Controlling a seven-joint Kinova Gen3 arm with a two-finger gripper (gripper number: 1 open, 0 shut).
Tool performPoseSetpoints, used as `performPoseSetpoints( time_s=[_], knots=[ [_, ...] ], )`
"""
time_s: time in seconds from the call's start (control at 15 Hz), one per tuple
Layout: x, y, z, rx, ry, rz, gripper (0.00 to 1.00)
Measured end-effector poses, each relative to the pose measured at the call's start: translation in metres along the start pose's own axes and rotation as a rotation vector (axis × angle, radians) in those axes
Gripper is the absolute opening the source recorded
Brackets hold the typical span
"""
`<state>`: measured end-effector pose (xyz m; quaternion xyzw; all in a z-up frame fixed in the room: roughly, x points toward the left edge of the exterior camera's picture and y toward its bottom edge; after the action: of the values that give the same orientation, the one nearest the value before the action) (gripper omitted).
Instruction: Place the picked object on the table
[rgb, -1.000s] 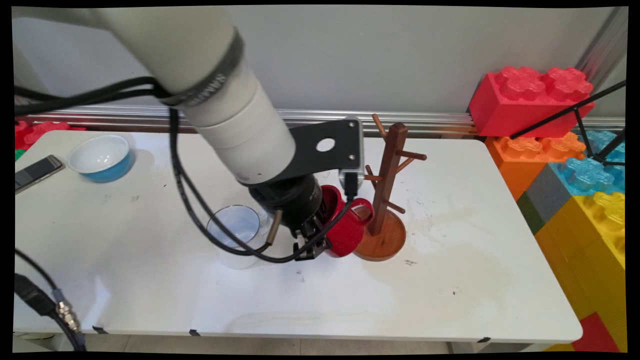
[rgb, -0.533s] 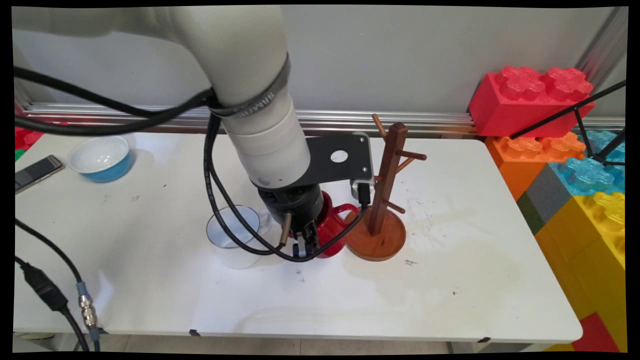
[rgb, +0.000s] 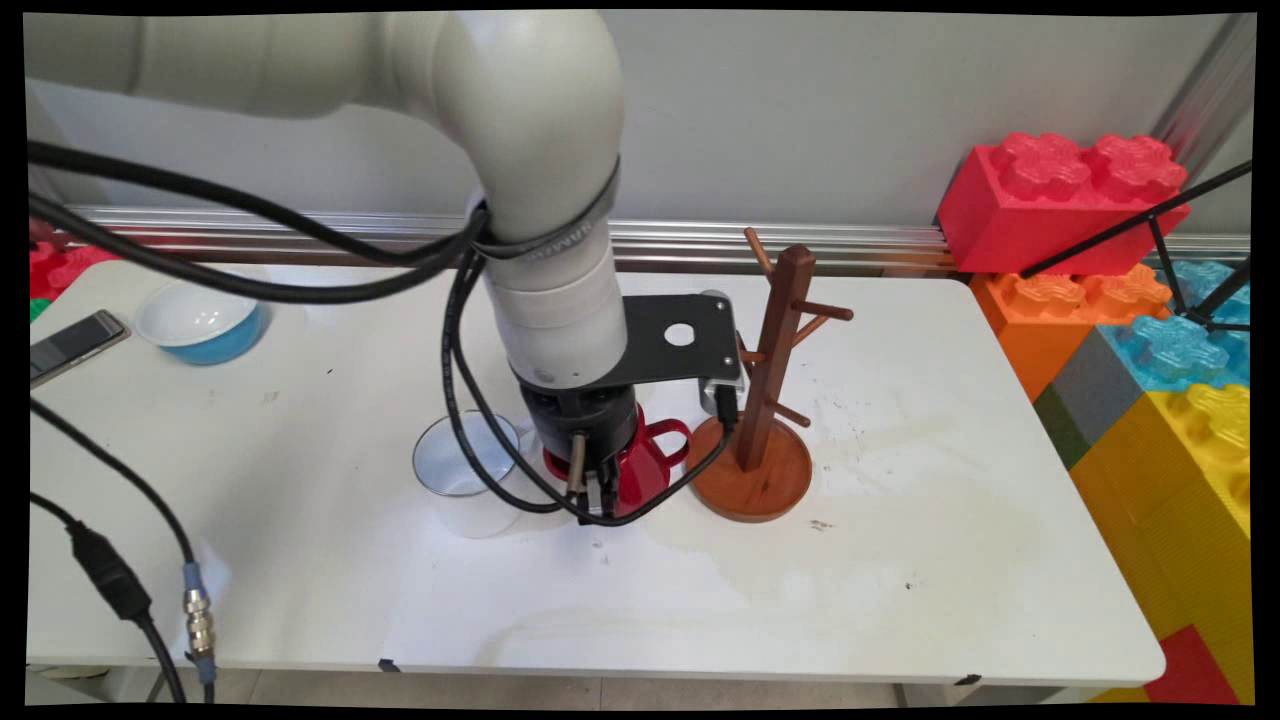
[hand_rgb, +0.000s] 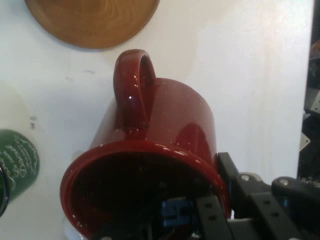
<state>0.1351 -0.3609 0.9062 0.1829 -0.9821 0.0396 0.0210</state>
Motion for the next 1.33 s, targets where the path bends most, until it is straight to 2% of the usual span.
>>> performPoseSetpoints(
  time_s=[0.27,0.73,1.33],
  knots=[
    [0.008,-0.011,0.013,0.011,-0.037,-0.014,0.0],
    [0.009,-0.026,0.038,0.024,-0.099,-0.03,0.0],
    [0.013,-0.024,0.067,-0.01,-0.11,0.007,0.0]
  ],
)
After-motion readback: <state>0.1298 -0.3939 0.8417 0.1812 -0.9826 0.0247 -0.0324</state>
